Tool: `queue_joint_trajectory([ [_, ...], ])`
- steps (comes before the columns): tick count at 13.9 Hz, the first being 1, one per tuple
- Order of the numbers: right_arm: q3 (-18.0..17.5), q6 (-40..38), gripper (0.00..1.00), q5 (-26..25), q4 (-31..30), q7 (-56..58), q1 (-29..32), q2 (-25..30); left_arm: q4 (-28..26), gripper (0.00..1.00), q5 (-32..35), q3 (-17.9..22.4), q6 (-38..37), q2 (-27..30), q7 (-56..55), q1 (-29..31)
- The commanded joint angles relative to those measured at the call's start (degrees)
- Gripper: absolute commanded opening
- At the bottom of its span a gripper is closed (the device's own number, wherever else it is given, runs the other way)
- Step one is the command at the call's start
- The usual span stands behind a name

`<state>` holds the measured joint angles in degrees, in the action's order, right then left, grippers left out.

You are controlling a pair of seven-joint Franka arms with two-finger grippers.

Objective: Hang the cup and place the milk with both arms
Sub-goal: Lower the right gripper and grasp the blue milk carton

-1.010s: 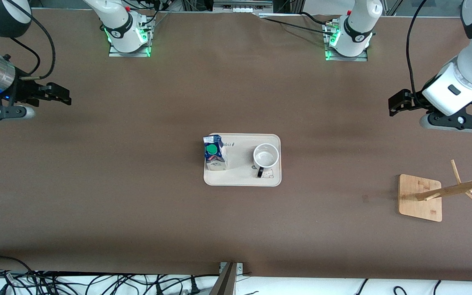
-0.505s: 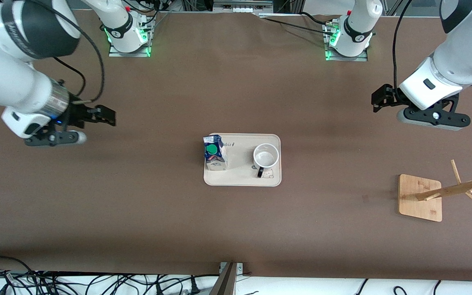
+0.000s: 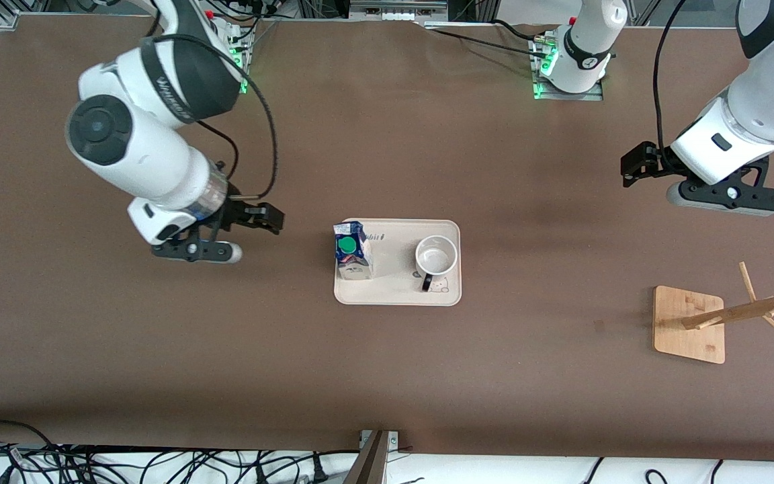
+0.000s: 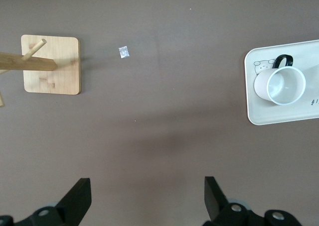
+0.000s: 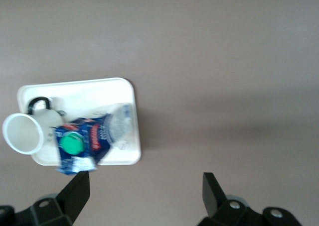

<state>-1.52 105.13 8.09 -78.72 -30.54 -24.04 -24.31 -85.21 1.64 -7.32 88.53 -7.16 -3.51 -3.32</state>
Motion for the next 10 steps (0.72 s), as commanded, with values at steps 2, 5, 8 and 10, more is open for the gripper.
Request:
queue_joint_trajectory([
  [2, 0.47, 6.64, 1.00, 1.05, 2.43, -8.04, -5.91, -5.21, 0.05, 1.00, 1.00, -0.23, -1.25, -2.24, -0.35, -0.28],
  [5, 0.47, 7.98, 1.00, 1.14, 2.08, -8.75, -7.42, -7.86, 0.31, 1.00, 1.35, -0.15, -1.51, -4.08, -0.27, -0.37],
  [8, 0.47, 10.34, 1.00, 1.05, 1.73, -8.84, -9.61, -9.70, 0.57, 1.00, 1.44, -0.15, -1.78, -4.61, 0.08, -0.28],
  [10, 0.47, 12.36, 1.00, 0.96, 1.55, -8.84, -10.32, -11.46, 0.57, 1.00, 0.74, -0.15, -1.69, -4.61, -0.44, 0.07],
])
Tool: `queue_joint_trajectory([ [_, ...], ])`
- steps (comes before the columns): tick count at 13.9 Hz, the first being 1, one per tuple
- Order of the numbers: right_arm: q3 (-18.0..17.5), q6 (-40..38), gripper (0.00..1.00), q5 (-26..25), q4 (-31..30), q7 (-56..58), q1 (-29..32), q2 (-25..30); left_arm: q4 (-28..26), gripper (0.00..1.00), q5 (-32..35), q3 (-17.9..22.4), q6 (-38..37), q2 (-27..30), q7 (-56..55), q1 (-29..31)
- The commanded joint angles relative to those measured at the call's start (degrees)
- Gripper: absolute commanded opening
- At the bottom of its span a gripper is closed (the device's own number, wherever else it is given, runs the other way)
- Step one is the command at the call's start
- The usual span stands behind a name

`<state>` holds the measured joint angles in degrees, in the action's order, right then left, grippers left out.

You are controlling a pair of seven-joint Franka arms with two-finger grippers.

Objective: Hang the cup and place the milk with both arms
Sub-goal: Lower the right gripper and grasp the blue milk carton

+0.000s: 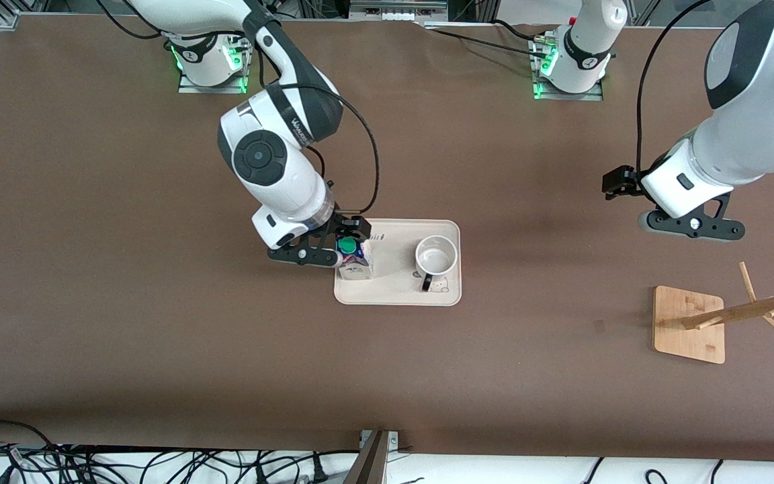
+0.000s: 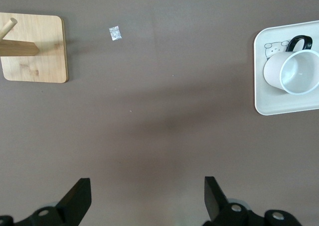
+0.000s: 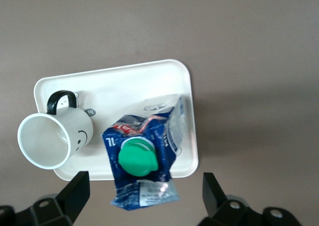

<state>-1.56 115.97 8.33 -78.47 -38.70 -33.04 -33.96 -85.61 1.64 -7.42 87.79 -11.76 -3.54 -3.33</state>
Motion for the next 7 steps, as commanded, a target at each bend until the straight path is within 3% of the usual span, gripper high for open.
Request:
queue_joint_trajectory([
  [1, 0.51, 2.50, 1.00, 0.72, 1.21, -0.59, -1.32, -2.33, 0.97, 1.00, 0.65, -0.05, -0.95, -0.02, -0.33, 0.08],
  [5, 0.68, 4.35, 1.00, -0.33, -1.41, -0.24, -2.02, -3.21, 1.06, 1.00, 0.56, -0.31, -0.95, -0.02, -0.42, -0.97],
  [7, 0.77, 7.60, 0.73, -1.03, -2.48, -0.32, -2.03, -3.13, 1.06, 1.00, 0.56, -1.10, -0.95, 0.07, -1.72, -1.33],
])
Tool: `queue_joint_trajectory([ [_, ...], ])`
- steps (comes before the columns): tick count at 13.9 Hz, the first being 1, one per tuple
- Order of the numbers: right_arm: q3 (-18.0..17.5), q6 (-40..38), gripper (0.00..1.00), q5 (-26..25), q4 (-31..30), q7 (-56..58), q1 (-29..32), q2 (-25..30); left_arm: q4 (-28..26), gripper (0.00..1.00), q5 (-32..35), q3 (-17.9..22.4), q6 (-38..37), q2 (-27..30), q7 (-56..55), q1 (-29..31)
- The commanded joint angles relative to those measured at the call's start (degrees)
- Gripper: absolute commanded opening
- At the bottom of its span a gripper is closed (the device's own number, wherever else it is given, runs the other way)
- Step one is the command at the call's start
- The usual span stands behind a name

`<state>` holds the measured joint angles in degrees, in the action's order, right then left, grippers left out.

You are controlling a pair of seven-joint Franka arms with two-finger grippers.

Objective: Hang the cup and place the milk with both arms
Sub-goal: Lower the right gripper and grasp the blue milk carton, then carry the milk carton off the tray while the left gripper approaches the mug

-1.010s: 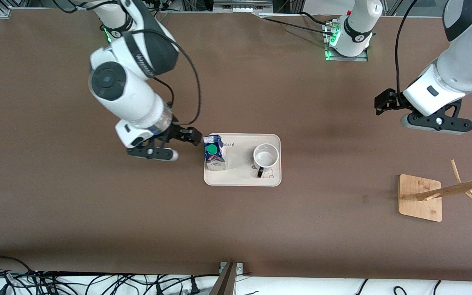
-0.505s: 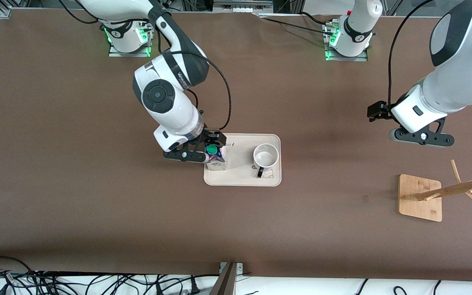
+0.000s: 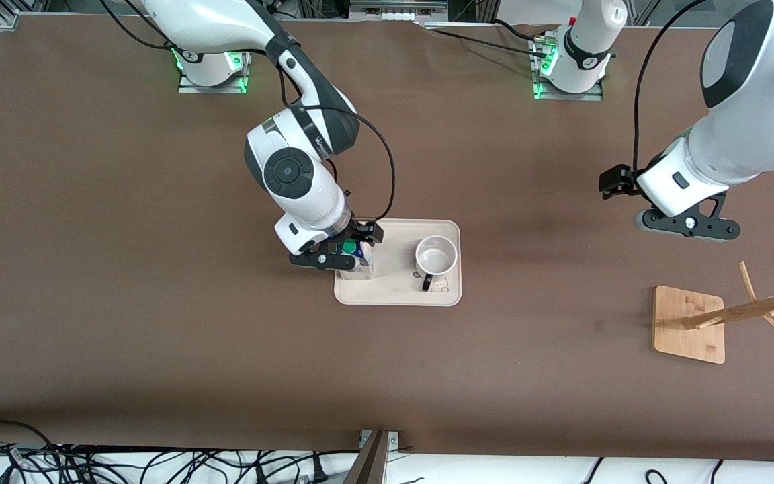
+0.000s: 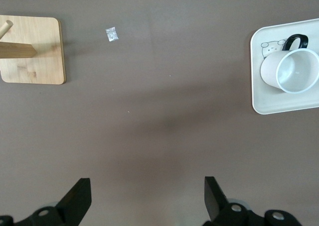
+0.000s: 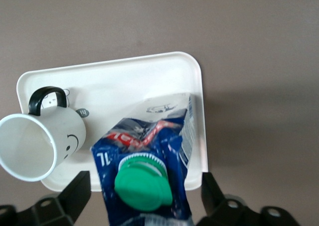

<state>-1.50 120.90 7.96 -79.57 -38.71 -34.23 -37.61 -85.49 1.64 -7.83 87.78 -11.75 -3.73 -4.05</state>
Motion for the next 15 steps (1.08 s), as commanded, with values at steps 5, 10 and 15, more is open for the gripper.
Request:
queue_joint_trajectory([
  [5, 0.62, 3.30, 0.33, -0.58, -1.20, 0.29, -0.93, 1.05, 1.03, 1.00, 0.04, -1.31, -0.86, 0.06, -3.83, -0.52],
  [10, 0.79, -3.19, 0.32, 0.30, -0.94, 1.09, -0.40, 9.03, 1.12, 1.00, -1.73, -1.23, -0.51, -0.98, -4.00, -0.96],
  [15, 9.03, -18.83, 0.32, 0.57, -0.94, 17.38, 2.05, 14.93, 0.33, 1.00, -2.70, -1.66, -0.25, -3.80, -3.91, -3.05],
])
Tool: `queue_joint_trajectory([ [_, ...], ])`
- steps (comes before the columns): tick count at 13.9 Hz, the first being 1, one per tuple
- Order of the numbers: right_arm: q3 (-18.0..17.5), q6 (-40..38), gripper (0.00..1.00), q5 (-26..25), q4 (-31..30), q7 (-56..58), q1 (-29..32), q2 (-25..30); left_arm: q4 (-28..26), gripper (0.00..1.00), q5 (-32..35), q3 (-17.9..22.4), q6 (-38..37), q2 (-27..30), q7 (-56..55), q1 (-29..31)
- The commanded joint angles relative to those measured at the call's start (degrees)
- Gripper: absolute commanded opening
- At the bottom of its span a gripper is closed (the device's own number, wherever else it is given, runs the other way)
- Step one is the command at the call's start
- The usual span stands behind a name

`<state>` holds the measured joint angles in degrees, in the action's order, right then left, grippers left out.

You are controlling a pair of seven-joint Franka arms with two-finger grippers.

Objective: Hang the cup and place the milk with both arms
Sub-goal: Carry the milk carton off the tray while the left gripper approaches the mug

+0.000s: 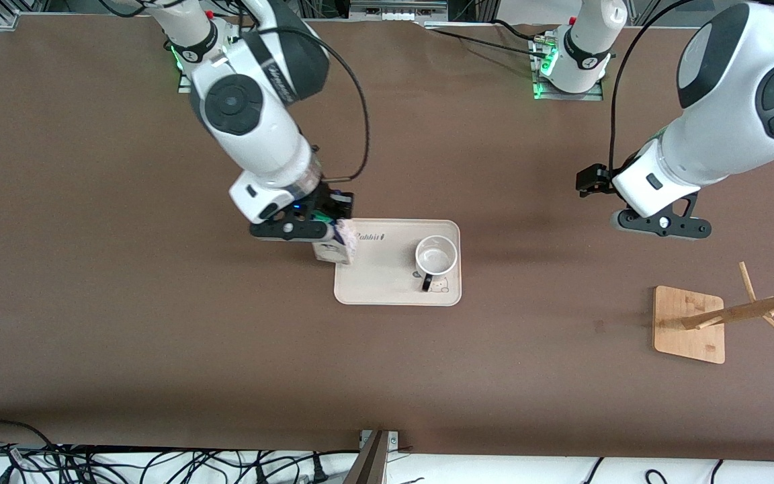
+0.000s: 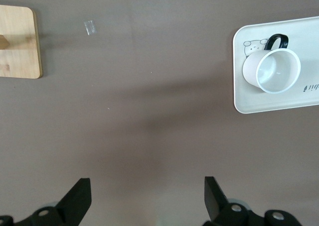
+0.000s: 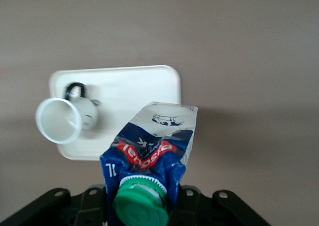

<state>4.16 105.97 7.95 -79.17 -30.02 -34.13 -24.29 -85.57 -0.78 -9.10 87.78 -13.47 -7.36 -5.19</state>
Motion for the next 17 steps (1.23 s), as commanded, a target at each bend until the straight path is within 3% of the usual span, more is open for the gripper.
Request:
queue_joint_trajectory([
  [1, 5.14, -5.85, 0.32, 0.58, -1.34, 13.10, 3.27, 1.61, 0.49, 1.00, -0.10, -0.39, 0.19, -3.05, -0.28, -2.63],
  [5, 11.64, -12.71, 0.32, 0.58, -1.51, 27.79, 7.93, 2.31, 0.67, 1.00, -0.89, -0.40, 1.42, -5.60, -0.46, -4.82],
  [10, 20.44, -14.39, 0.32, 0.49, -1.86, 40.90, 11.28, 2.49, 0.67, 1.00, -0.71, -0.39, 2.22, -7.62, -3.18, -8.26],
  [17, 21.24, -12.98, 0.32, 0.58, -1.86, 47.68, 20.59, 0.38, 0.41, 1.00, -0.01, -0.39, 8.37, -11.75, -11.44, -14.50],
])
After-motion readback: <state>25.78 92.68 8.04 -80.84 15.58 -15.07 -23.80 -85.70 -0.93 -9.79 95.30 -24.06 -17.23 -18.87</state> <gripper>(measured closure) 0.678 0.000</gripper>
